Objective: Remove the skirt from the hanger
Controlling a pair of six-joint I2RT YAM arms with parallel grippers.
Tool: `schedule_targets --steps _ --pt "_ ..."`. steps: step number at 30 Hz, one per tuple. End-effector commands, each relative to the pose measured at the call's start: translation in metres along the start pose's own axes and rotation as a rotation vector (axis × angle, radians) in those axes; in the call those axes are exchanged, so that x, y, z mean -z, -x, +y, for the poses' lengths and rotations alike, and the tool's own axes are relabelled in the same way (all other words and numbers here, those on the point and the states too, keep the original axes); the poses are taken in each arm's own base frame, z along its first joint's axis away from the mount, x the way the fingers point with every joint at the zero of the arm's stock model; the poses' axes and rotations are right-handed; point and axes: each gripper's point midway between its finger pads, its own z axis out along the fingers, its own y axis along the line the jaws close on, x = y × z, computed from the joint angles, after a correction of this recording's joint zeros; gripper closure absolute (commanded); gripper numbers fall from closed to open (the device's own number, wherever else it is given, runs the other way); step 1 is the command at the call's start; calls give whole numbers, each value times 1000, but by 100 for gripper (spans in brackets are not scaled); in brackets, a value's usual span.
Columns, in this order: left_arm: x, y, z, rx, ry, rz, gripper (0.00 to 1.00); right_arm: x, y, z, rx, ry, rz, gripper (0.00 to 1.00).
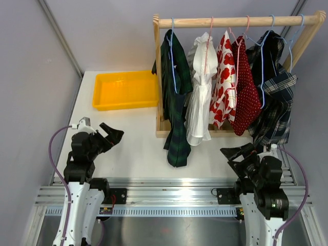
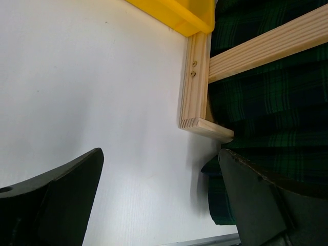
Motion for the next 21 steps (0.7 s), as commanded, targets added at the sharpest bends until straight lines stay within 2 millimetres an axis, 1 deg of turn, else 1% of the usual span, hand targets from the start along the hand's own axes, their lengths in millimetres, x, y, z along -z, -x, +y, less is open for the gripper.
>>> schedule_targets --steps 1,2,3,4,5,6,7,8,10,11,13,14,15,16,18,19,20,21 --pt "-1 10 -6 -7 -4 -21 1 22 -10 28 114 209 -9 1" --pt "-1 12 -5 -9 7 -25 1 26 -11 34 140 223 6 1" --pt "-1 12 -3 -7 15 -27 1 30 -10 43 190 270 -2 1" --pt "-1 14 -2 -7 26 -35 1 37 -14 52 222 321 7 1" --pt "-1 14 -2 -9 28 -36 1 50 -12 64 259 367 -18 1" --pt "-1 15 -1 -9 29 -39 1 57 -10 77 297 417 -37 1" --pt "-2 15 -1 -8 32 -40 1 65 -12 88 323 464 -28 0" --pt "-2 16 -2 -9 31 -37 1 78 -9 103 351 503 -46 0" --pt "0 21 -5 -25 28 -43 1 96 -2 127 400 571 -84 1" --pt "-1 22 -5 -31 36 -38 1 112 4 147 432 600 -112 1" --pt "0 27 -6 -62 47 -41 1 128 14 168 509 627 -163 0" --pt "2 33 -9 -84 51 -48 1 145 22 188 542 649 -197 1" --pt "1 35 -8 -93 62 -44 1 152 28 197 584 652 -230 1" --pt "3 40 -11 -106 63 -56 1 165 39 214 604 658 -283 1" --pt "2 43 -10 -132 75 -50 1 176 54 230 641 649 -359 1" --pt "2 44 -10 -137 80 -51 1 193 73 240 632 625 -471 1" --pt "2 46 -10 -149 81 -53 1 187 91 246 611 571 -509 1" --pt "1 46 -10 -152 78 -54 1 186 117 244 580 481 -604 1"
